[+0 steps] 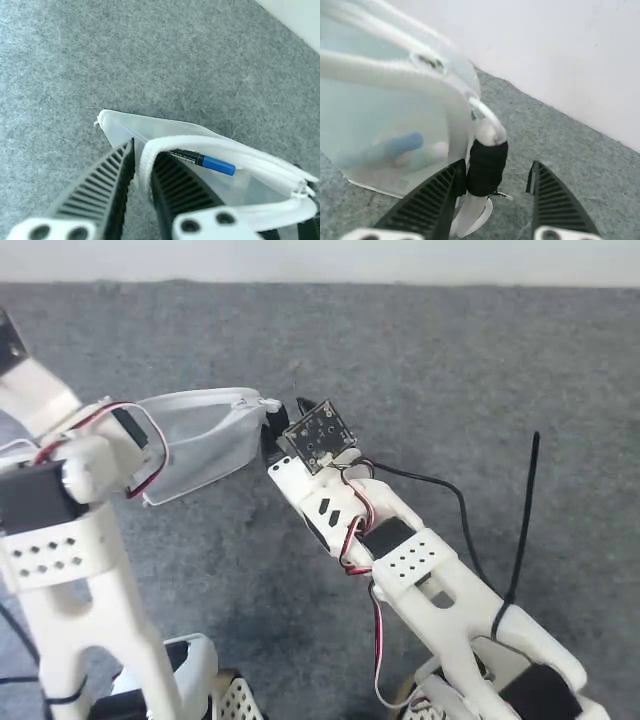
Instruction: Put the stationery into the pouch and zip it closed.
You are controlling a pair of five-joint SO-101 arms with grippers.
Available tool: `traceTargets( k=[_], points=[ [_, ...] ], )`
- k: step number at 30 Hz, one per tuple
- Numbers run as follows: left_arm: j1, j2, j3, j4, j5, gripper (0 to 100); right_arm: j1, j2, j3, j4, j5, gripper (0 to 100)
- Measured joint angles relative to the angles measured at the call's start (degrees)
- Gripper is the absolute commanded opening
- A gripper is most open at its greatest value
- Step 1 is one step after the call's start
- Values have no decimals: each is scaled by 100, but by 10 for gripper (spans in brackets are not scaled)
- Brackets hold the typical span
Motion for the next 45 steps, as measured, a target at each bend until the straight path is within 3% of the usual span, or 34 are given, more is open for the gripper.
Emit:
traceTargets(
  k=[7,12,20,24,34,41,45],
  points=[
    [0,0,0,0,0,10,0,0,0,-193,0,180],
    [0,0,0,0,0,10,0,0,0,-237,642,176],
    [0,0,0,0,0,10,18,0,0,-273,1459,6],
    [0,0,0,0,0,10,35,-9,0,-273,2031,7],
    [-9,0,0,0,0,10,97,-105,114,-281,2154,6],
    [9,0,0,0,0,11,281,-1160,809,-246,2251,6],
    [9,0,0,0,-44,11,255,-1776,870,387,2637,6]
  ],
)
